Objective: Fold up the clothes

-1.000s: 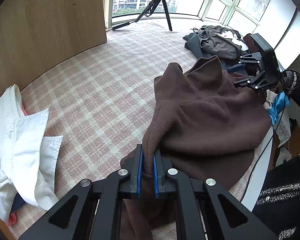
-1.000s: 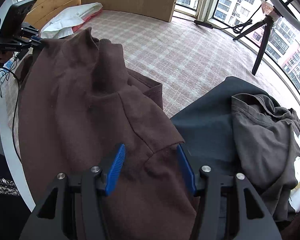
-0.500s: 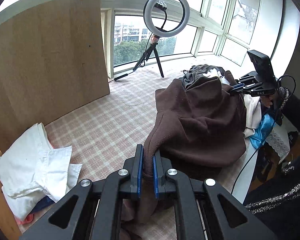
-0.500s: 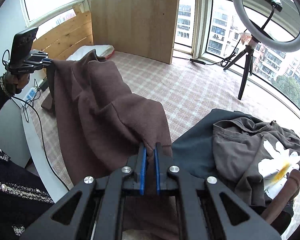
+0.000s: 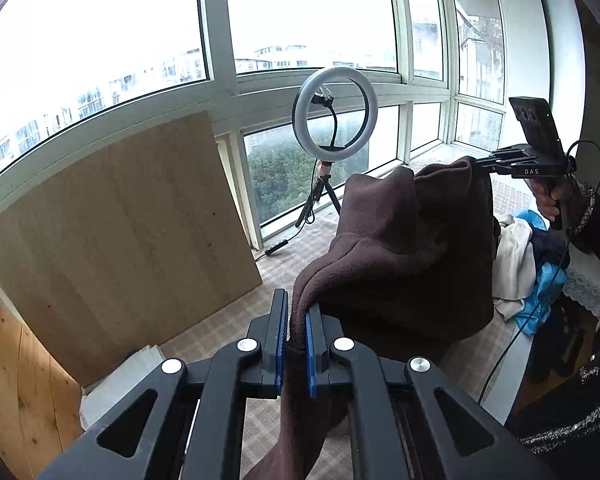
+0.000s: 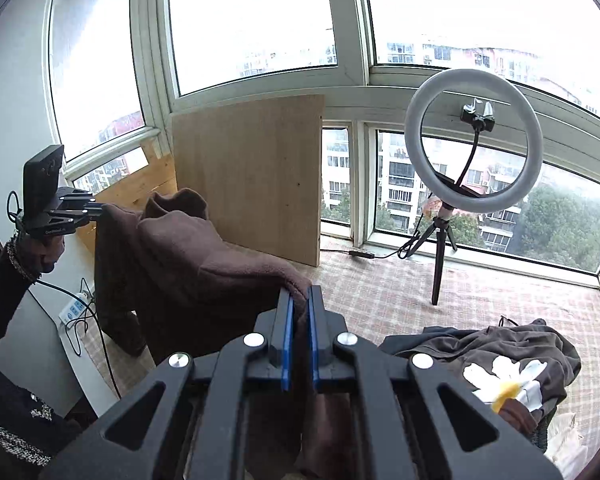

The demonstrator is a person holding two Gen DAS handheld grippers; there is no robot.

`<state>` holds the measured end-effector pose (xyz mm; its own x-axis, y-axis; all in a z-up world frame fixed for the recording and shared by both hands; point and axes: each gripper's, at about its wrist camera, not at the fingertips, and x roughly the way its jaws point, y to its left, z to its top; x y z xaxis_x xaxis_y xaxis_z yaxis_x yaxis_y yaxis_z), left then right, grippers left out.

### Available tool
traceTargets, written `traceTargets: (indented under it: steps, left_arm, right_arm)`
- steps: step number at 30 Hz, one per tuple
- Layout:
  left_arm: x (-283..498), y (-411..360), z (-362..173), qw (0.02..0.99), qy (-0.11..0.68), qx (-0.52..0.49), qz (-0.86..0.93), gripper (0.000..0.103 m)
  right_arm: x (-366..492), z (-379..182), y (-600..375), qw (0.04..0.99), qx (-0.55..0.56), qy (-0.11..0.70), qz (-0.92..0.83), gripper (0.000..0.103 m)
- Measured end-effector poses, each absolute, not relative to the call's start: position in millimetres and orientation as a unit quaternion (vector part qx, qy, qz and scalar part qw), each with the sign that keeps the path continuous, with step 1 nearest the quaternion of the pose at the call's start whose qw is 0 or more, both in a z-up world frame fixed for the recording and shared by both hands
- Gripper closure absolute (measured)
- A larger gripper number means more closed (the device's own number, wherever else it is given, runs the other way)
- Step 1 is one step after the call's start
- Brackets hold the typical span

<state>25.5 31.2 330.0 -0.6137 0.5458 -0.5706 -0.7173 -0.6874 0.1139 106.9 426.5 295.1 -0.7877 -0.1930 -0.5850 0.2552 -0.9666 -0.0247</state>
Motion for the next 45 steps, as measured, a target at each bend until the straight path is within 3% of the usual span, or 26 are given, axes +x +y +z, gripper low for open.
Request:
traceTargets:
  steps: [2, 5, 13, 18, 23, 30, 34, 38, 42, 45]
  left_arm:
    - [33, 33, 353, 0.339, 0.191, -0.232, 0.891, 0.096]
    - [50, 33, 389, 0.316, 0.22, -0.189, 0.903, 0.096]
    - [125, 10, 477, 0.292, 0.238, -0.071, 0.924, 0.096]
    - [157, -1, 502, 0.29, 0.253, -0.035, 0.922, 0.096]
    - [132, 0, 495, 0.288, 0.252, -0.064, 0.922, 0.096]
    - [4, 20, 426, 0.284, 0.209, -0.196, 0.915, 0.097]
    - [-106, 63, 332, 0.223, 0.222, -0.29, 0.904, 0.095]
    - [-206, 87, 221, 0.152, 0.188, -0.402, 0.883, 0.092]
    - [-226, 68, 163, 0.158, 0.137, -0.446, 0.87, 0.091]
    - [-186, 40, 150, 0.185, 0.097, -0.466, 0.86, 0.091]
  right_arm:
    - [101, 305, 420, 0.069, 0.313, 0.1, -0.942, 0.097]
    - [129, 361, 423, 0.066, 0.235, 0.08, -0.966, 0.097]
    - [231, 478, 398, 0.029, 0.067, 0.125, -0.989, 0.097]
    - [276, 512, 382, 0.013, -0.005, 0.129, -0.992, 0.097]
    - [257, 513, 374, 0.013, 0.002, 0.133, -0.991, 0.097]
    - [118, 449, 381, -0.006, 0.105, 0.123, -0.987, 0.097]
    - [-8, 377, 392, -0.053, 0.199, 0.108, -0.973, 0.097]
    - [-142, 261, 403, -0.084, 0.379, 0.101, -0.916, 0.096]
    - [-157, 172, 420, -0.036, 0.467, 0.052, -0.882, 0.095]
    - [-137, 153, 436, -0.012, 0.472, 0.03, -0.881, 0.091]
